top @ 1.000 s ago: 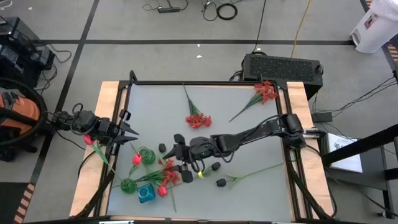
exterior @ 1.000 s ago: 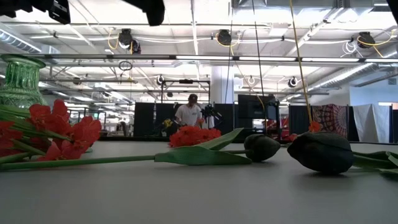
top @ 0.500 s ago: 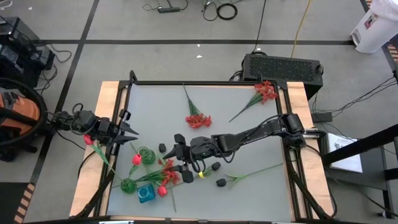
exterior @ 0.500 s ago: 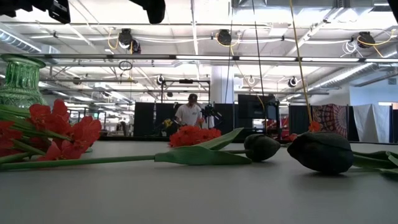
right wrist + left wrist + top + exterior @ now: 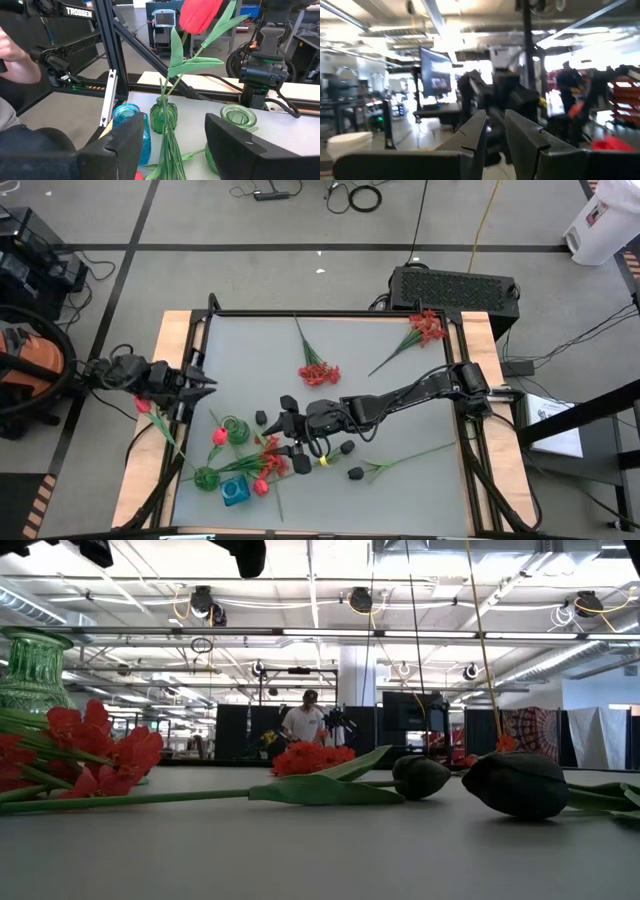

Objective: Sort flowers into vase by color
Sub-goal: Put the bottom orange flowers into the top green vase

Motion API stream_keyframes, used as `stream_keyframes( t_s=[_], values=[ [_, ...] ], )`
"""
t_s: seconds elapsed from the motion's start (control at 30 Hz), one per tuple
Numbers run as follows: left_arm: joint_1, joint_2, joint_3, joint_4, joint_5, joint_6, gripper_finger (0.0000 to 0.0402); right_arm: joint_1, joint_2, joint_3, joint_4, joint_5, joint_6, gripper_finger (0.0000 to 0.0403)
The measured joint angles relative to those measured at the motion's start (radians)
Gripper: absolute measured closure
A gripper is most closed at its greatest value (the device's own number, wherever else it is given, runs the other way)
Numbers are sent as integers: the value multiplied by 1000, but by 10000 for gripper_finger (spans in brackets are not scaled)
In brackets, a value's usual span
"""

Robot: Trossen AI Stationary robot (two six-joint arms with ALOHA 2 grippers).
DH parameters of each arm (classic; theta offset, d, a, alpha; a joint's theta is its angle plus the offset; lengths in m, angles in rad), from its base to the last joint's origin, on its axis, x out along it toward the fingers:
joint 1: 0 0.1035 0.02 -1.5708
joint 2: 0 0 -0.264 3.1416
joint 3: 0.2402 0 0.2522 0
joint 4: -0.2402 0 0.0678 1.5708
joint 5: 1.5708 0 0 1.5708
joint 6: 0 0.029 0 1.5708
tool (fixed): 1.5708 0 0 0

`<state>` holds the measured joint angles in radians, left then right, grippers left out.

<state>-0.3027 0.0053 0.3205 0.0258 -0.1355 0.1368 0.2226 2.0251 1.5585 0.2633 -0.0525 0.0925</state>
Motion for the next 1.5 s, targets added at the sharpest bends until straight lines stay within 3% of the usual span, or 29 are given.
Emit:
stream_keyframes(
  t_s=[0.3, 0.83, 1.13, 1.33, 1.5],
  values=[
    [0, 106, 145, -102, -276, 0, 322, 0, 0, 0, 0, 0, 0, 200],
    [32, 606, 664, -551, -266, 9, 322, 0, 0, 0, -1, 0, 0, 200],
    [137, 769, 746, -770, -259, 1, 322, 0, 0, -1, 0, 0, 0, 200],
    [197, 766, 786, -849, -291, 9, 322, 0, 0, -1, -1, 0, 0, 200],
    [270, 780, 801, -892, -163, 30, 322, 0, 0, -1, 0, 0, 0, 200]
  ],
)
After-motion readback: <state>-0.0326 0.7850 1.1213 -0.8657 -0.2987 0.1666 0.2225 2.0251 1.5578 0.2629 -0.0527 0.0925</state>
